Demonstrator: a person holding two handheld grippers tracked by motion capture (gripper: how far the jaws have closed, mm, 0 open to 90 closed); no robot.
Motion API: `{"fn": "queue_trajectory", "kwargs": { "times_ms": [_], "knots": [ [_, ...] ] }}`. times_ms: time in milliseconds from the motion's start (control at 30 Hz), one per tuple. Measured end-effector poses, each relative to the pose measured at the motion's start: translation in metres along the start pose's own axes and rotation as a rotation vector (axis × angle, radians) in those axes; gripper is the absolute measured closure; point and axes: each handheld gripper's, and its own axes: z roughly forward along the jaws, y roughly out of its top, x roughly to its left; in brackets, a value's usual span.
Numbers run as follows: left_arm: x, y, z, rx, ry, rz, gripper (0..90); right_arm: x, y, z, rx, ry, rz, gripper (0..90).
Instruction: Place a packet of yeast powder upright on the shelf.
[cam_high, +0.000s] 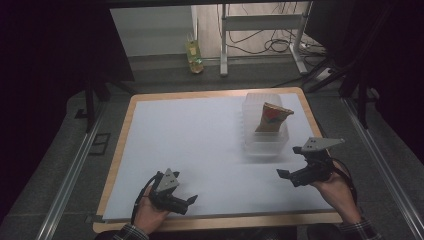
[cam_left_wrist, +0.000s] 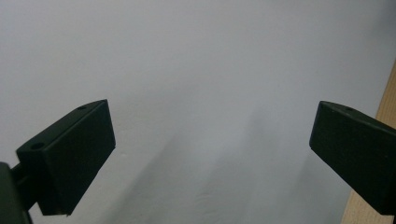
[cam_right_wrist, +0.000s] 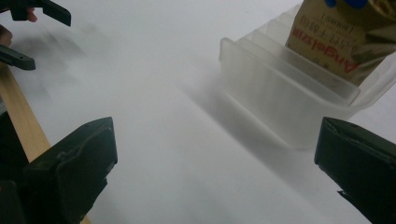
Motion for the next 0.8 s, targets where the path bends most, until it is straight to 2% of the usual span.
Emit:
{"fn": "queue_trajectory", "kwargs": {
  "times_ms": [267,433,533,700,800],
  "knots": [
    [0.001,-0.001,0.000,0.011,0.010,-0.003,0.8,0.020,-0.012,0.008,-0.014,0.009,0.004,0.0],
    [0.001,-0.001,0.001,0.023,0.014,-0.003,0.8,0.032,-0.019,0.016,-0.021,0.037,0.003,0.0],
    [0.003,-0.002,0.002,0.023,0.005,-0.023,0.8,0.040,-0.024,0.021,-0.020,0.023,-0.007,0.0],
    [0.006,-0.003,0.002,0.019,-0.004,-0.063,0.0,0.046,-0.029,0.030,-0.008,0.033,-0.002,0.0],
    [0.006,-0.003,0.002,0.014,-0.002,-0.063,0.0,0.049,-0.032,0.034,-0.010,0.046,0.011,0.0]
  ]
}}
